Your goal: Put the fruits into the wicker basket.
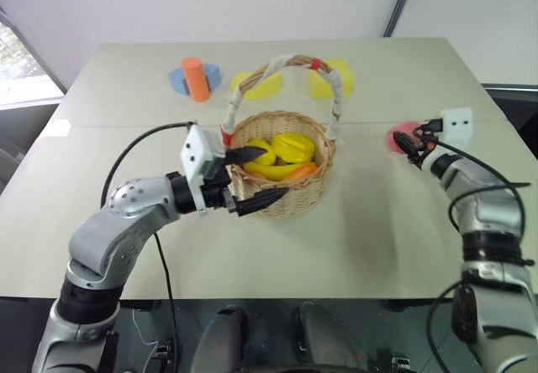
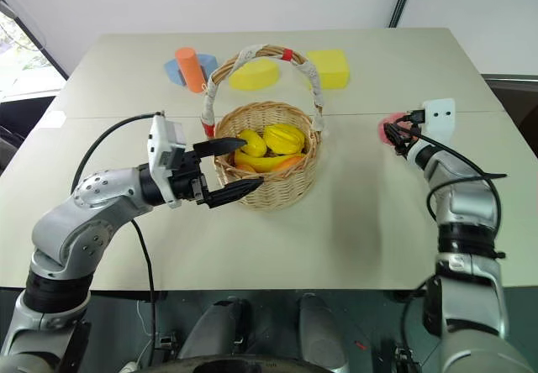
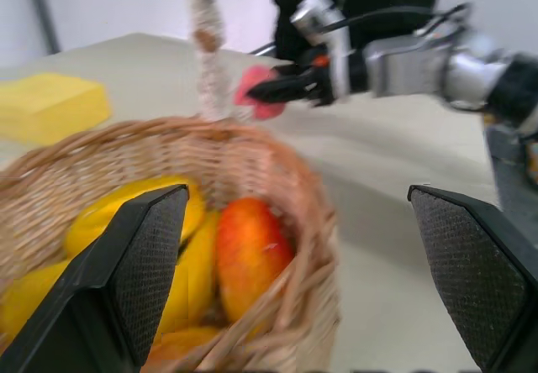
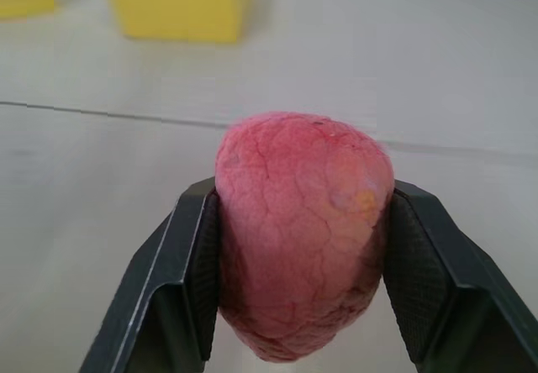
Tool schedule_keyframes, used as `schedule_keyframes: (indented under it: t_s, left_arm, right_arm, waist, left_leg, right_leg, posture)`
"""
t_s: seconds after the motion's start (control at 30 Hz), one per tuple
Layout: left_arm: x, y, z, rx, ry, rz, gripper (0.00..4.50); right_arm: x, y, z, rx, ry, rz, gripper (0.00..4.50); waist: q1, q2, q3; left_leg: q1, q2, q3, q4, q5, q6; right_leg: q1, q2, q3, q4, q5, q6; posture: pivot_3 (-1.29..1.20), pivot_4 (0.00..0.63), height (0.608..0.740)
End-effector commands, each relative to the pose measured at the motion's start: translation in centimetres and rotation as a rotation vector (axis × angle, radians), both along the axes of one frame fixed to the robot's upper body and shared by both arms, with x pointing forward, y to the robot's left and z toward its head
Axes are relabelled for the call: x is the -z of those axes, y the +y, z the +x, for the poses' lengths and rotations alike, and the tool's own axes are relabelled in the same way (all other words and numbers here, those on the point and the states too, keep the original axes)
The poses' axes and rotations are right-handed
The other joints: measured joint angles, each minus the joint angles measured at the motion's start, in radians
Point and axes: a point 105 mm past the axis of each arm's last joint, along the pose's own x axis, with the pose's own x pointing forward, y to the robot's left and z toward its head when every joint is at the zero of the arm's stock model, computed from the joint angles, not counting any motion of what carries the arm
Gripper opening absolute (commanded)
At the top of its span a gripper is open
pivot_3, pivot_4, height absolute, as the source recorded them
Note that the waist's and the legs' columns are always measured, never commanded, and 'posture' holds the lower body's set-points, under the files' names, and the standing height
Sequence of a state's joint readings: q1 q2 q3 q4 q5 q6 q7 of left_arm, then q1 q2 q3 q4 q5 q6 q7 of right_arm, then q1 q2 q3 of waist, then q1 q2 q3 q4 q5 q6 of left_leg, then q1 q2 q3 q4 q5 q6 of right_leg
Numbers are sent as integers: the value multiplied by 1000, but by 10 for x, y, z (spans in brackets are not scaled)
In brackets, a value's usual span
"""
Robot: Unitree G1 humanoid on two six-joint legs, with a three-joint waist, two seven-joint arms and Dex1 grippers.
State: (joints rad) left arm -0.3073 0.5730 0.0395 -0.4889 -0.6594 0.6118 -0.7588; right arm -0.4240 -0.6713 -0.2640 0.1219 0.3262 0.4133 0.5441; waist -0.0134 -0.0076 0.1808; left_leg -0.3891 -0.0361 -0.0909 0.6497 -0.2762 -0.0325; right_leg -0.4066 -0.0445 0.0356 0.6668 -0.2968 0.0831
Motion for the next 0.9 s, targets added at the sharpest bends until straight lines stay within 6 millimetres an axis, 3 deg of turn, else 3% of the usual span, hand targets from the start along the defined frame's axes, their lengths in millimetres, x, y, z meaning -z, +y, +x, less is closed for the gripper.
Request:
schedule_keyframes:
  t_s: [0.03,0.1,0.17,0.27,0.33,0.43,0.6,0.77,0.9]
  left_arm:
    - [-9,26,0,-50,-53,-30,4500]
    - [-6,38,0,-74,-43,-30,4500]
    - [-2,45,1,-82,-37,-18,4500]
    - [6,56,5,-106,-24,23,4500]
    - [7,58,8,-109,-24,27,4500]
    - [7,54,7,-95,-28,19,4500]
    - [7,44,2,-77,-30,1,4500]
    - [6,40,-2,-84,-37,-11,4500]
    - [6,39,-5,-87,-39,-18,4500]
  right_arm:
    - [-43,48,-46,-309,-132,-95,2188]
    - [-48,74,-70,-454,-120,-93,2188]
    - [-51,88,-80,-514,-115,-82,2188]
    - [-61,137,-97,-689,-133,-22,2188]
    - [-61,167,-93,-730,-146,-20,2188]
    - [-60,196,-73,-693,-148,0,2188]
    - [-46,209,-44,-616,-90,16,2188]
    - [-49,204,-45,-610,-125,-6,4484]
    - [-58,188,-74,-717,-168,5,4484]
  waist:
    - [1,0,0]
    - [-5,0,0]
    - [-7,0,0]
    - [-6,0,0]
    - [-8,0,0]
    - [-7,-1,0]
    - [4,-1,0]
    - [0,-1,0]
    - [1,-1,0]
  left_leg:
    - [0,0,0,0,0,0]
    - [1,0,0,0,-1,1]
    - [2,1,2,0,-1,1]
    - [6,1,3,1,-1,1]
    - [8,1,4,0,-1,1]
    - [11,1,4,-1,-1,1]
    - [2,-1,3,0,-1,1]
    - [-2,-2,4,0,-1,2]
    - [-2,-1,4,-1,-2,3]
  right_leg:
    - [0,0,0,0,0,0]
    - [0,0,1,0,0,0]
    - [1,0,3,0,1,1]
    - [4,0,4,0,1,2]
    - [5,1,6,0,1,2]
    - [7,1,6,-1,1,2]
    - [0,-2,6,-1,1,2]
    - [-5,-3,6,-2,2,3]
    - [-5,-3,6,-2,2,3]
  posture:
    - [0,150,740]
    - [0,150,740]
    - [0,150,740]
    - [0,150,740]
    - [0,150,740]
    - [0,150,740]
    - [0,150,740]
    - [0,150,740]
    - [0,150,740]
